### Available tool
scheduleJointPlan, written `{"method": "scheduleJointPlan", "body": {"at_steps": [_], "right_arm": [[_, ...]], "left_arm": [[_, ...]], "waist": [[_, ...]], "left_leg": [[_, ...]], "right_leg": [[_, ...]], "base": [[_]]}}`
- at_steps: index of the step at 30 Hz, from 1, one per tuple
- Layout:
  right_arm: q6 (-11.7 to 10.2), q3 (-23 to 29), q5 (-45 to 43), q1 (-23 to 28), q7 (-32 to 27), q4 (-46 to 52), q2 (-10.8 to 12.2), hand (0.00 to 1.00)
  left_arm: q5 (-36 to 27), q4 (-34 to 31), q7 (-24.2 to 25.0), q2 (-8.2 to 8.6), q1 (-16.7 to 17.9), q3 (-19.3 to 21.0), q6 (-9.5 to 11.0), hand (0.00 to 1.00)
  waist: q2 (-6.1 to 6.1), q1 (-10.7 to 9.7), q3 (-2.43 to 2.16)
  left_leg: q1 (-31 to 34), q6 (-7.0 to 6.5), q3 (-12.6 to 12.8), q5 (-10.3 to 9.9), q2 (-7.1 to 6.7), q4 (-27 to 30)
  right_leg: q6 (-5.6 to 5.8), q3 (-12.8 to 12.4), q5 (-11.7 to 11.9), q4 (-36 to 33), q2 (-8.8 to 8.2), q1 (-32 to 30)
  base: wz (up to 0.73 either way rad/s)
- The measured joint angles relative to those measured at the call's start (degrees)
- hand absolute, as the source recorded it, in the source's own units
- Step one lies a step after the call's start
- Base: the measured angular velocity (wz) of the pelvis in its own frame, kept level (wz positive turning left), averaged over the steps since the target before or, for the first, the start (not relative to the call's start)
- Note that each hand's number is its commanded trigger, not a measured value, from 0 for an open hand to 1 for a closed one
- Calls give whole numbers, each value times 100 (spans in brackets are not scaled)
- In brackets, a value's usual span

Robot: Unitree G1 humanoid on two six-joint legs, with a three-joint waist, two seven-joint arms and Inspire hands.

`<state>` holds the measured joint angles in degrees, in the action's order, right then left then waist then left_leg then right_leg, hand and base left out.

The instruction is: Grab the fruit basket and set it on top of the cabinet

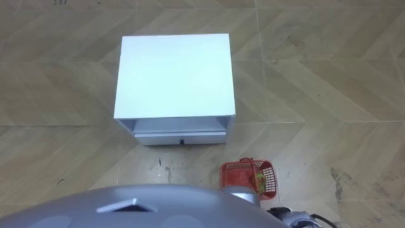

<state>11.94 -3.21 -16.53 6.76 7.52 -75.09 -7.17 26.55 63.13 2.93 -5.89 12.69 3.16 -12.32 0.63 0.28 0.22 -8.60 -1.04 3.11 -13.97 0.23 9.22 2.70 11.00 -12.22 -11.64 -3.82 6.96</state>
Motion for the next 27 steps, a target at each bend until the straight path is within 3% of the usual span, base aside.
{"method": "scheduleJointPlan", "body": {"at_steps": [27], "right_arm": [[-62,123,-192,8,-306,59,-15,0]], "left_arm": [[10,-1,-14,11,41,21,26,0]], "waist": [[9,17,4]], "left_leg": [[12,-5,75,-6,-4,20]], "right_leg": [[4,-35,-28,-115,-23,-76]], "base": [[0]]}}
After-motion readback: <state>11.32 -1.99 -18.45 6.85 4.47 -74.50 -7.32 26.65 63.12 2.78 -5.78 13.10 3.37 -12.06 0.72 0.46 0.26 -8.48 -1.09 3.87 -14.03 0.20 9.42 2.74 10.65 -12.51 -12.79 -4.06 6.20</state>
